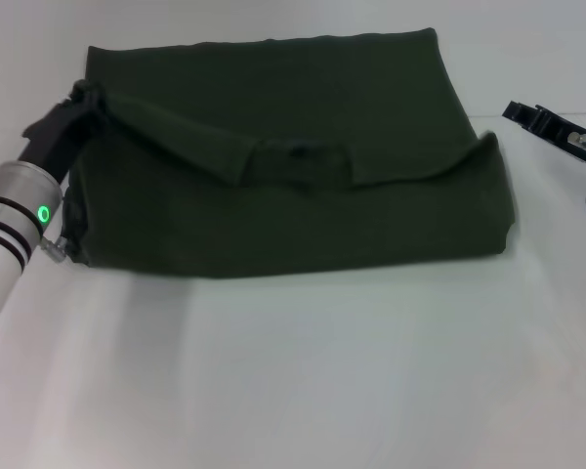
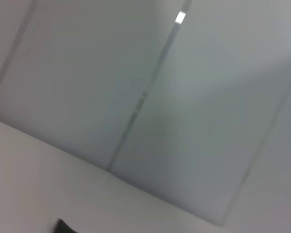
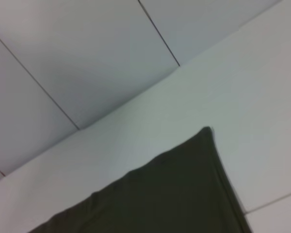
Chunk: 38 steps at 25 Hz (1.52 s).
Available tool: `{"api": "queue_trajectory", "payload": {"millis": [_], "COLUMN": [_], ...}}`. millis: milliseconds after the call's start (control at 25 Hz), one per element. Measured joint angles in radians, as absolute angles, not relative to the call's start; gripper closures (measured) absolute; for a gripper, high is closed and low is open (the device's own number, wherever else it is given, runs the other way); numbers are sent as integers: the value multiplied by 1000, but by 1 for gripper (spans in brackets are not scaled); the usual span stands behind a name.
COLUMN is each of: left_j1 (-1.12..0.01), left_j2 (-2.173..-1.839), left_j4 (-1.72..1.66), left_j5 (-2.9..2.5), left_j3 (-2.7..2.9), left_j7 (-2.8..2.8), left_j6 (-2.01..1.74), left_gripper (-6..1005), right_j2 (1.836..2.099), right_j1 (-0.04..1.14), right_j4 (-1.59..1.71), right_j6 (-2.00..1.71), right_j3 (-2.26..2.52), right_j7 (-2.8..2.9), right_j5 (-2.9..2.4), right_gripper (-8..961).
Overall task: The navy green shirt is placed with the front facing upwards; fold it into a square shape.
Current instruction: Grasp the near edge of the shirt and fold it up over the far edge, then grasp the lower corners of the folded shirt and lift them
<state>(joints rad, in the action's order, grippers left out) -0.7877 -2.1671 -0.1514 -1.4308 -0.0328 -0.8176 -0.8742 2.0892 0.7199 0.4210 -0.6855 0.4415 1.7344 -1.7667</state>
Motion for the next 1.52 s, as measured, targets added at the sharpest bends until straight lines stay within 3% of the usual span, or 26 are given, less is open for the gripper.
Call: {"api": "queue_trajectory", "payload": {"millis": [160, 440, 560, 680, 880, 1080, 1280, 1520], "left_j1": [-789, -772, -744, -704, -591, -486, -461, -477], "left_j2": [-2168, -2165, -2163, -2162, -2162, -2155, -2133, -2135], "left_j4": [-135, -132, -137, -179, -362, -544, -648, -675], "left_j5": [-1369, -1362, -1383, -1416, -1530, -1673, -1874, -2054], "left_j3": [-60, -55, 8, 142, 399, 456, 450, 468], "left_j7": [-789, -802, -884, -1007, -1359, -1472, -1472, -1441], "left_j6": [-880, -876, -878, -891, -920, -1051, -1169, -1123], "left_gripper": [853, 600, 475, 393, 308, 298, 288, 277], "right_j2": [2089, 2088, 2081, 2060, 2003, 1975, 1971, 1975], "right_j1": [713, 705, 684, 647, 572, 499, 442, 399], "right_j4": [396, 393, 400, 409, 414, 437, 480, 498], "right_j6": [-693, -705, -760, -864, -1034, -1140, -1177, -1190], "right_j3": [442, 441, 441, 443, 472, 504, 552, 573], "right_j7": [1657, 1650, 1660, 1694, 1773, 1782, 1771, 1769], "right_j5": [-1691, -1682, -1681, -1683, -1691, -1699, -1701, -1701], "right_gripper": [637, 486, 376, 267, 102, 111, 111, 112]}}
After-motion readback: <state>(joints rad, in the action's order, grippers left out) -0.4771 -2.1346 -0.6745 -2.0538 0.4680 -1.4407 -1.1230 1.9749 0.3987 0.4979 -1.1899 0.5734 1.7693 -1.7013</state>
